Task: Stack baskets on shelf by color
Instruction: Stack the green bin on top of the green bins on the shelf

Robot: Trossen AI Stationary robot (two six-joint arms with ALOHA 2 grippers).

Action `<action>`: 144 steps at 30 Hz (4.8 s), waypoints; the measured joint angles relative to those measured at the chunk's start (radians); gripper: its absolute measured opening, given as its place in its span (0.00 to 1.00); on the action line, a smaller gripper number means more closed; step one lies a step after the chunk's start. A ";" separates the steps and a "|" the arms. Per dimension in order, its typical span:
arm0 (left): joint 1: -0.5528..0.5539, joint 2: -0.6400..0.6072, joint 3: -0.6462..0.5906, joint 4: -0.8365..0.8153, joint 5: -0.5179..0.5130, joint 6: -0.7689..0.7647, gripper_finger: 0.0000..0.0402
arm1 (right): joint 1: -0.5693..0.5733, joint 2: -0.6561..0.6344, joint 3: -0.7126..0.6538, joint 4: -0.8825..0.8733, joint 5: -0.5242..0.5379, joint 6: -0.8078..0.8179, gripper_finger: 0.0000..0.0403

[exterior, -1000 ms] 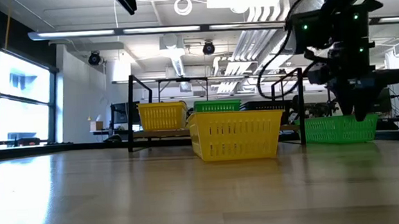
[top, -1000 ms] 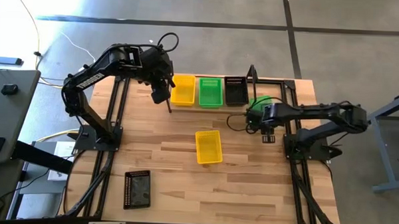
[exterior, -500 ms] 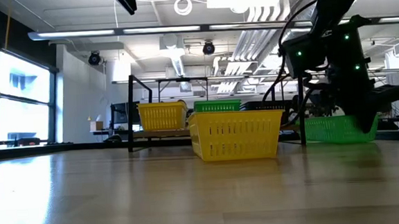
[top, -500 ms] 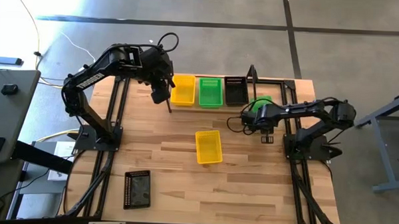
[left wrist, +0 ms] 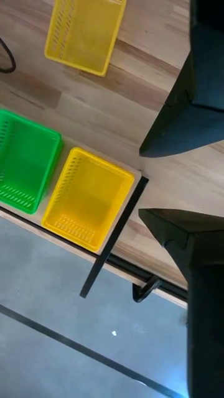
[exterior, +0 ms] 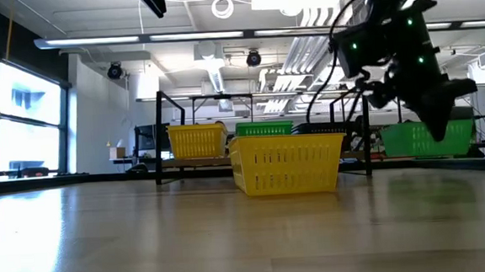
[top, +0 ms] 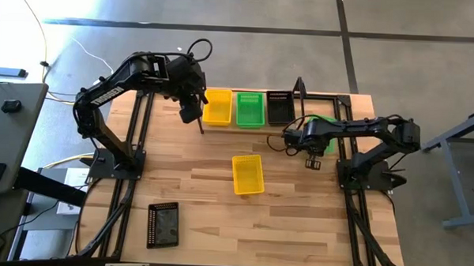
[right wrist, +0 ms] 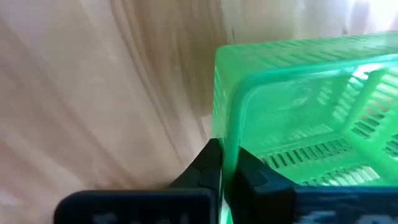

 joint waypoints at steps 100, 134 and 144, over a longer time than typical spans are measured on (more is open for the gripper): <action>0.000 0.000 0.000 0.000 0.030 -0.044 0.33 | 0.041 0.461 0.834 0.242 0.108 -0.298 0.00; 0.000 0.001 0.000 0.000 0.026 -0.025 0.33 | 0.002 0.487 0.834 0.234 0.131 -0.270 0.19; 0.000 0.001 0.000 0.000 0.026 -0.025 0.33 | 0.021 0.487 0.877 0.200 0.110 -0.258 0.28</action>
